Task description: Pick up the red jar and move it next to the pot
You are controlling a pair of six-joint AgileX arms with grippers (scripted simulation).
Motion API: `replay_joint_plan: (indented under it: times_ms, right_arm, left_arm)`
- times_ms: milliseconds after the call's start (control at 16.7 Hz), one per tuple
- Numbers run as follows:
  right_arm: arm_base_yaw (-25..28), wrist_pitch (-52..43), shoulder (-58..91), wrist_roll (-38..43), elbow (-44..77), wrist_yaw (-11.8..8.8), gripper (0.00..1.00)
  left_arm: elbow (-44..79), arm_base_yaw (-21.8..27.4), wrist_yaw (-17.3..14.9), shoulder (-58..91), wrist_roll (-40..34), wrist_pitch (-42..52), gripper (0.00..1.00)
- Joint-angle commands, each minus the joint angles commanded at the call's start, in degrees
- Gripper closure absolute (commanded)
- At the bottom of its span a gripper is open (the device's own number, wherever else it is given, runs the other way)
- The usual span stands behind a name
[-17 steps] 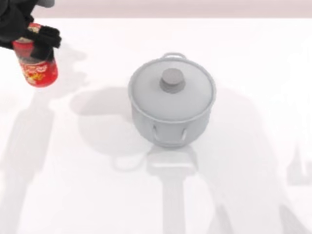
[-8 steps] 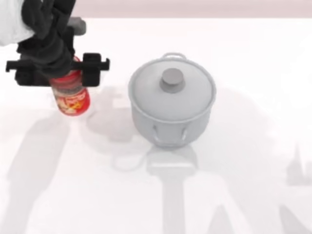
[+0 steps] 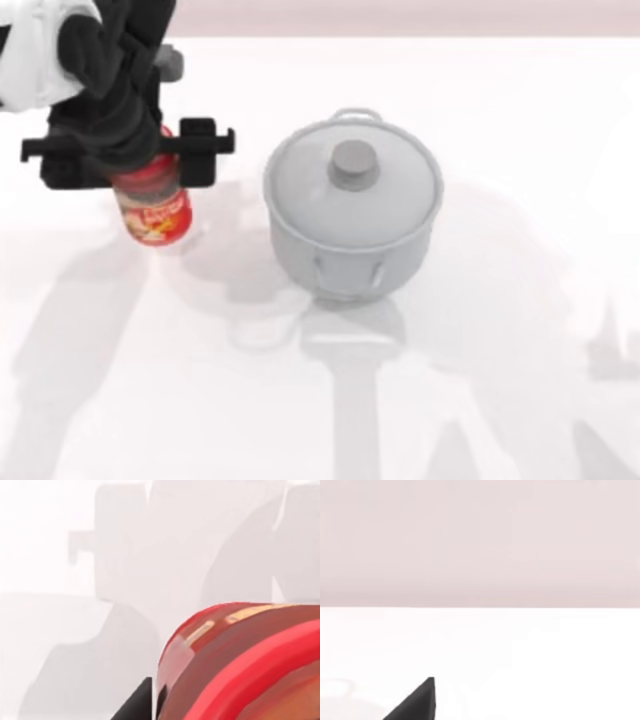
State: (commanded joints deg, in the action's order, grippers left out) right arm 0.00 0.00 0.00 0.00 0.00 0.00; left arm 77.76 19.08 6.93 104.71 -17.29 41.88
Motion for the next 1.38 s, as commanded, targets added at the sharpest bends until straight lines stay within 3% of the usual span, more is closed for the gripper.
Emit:
replay_joint_plan:
  times_ms: [360,600,1380]
  right_arm:
    - [0.0,0.0,0.0,0.0,0.0,0.0,0.0]
    - [0.0,0.0,0.0,0.0,0.0,0.0,0.0]
    - [0.0,0.0,0.0,0.0,0.0,0.0,0.0]
  left_arm:
    - [-3.7,-0.3,-0.2,4.7,0.5,-9.0,1.0]
    - [-4.0,-0.4,-0.2,5.3,0.5,-9.7,1.0]
    - [-4.0,-0.4,-0.2,5.3,0.5,-9.7,0.02]
